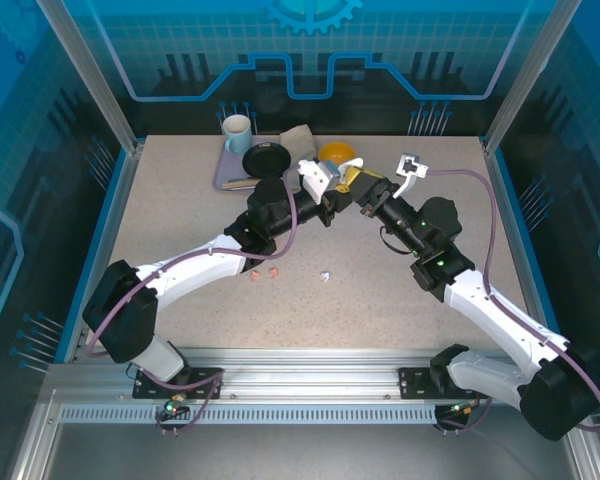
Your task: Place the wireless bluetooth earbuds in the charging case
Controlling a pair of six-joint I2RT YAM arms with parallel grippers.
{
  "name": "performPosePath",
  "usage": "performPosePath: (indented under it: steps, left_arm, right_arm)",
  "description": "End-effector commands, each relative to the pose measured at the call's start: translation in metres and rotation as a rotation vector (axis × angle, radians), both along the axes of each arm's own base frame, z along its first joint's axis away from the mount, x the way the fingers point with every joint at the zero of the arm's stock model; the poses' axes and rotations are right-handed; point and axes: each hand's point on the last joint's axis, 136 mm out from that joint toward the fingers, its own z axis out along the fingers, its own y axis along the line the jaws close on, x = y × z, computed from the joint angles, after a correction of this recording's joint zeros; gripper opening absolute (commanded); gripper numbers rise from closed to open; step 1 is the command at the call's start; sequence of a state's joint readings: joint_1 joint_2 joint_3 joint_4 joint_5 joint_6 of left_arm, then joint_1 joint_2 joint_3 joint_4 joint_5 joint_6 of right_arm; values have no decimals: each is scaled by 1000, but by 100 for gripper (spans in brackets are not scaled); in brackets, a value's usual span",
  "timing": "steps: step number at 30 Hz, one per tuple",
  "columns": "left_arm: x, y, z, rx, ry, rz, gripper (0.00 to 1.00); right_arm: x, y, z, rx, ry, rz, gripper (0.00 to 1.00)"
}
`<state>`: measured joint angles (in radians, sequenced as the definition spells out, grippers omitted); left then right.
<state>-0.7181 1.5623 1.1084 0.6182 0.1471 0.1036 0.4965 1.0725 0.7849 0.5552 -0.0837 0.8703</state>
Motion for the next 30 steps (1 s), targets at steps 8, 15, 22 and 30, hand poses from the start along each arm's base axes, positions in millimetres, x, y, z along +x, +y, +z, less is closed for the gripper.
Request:
performPosePath:
  steps: [8, 15, 22, 30]
  left_arm:
    - [-39, -4, 69, -130, -152, -112, 0]
    - [-40, -2, 70, -127, -154, -106, 0]
    - [-41, -2, 71, -130, -154, -114, 0]
    - [-47, -3, 72, -136, -146, -143, 0]
  right_arm:
    - [8, 1, -28, -66, 69, -12, 27]
    - [12, 0, -27, -68, 71, -22, 31]
    - [14, -2, -33, -81, 86, -38, 29]
    - [21, -5, -37, -99, 92, -74, 28]
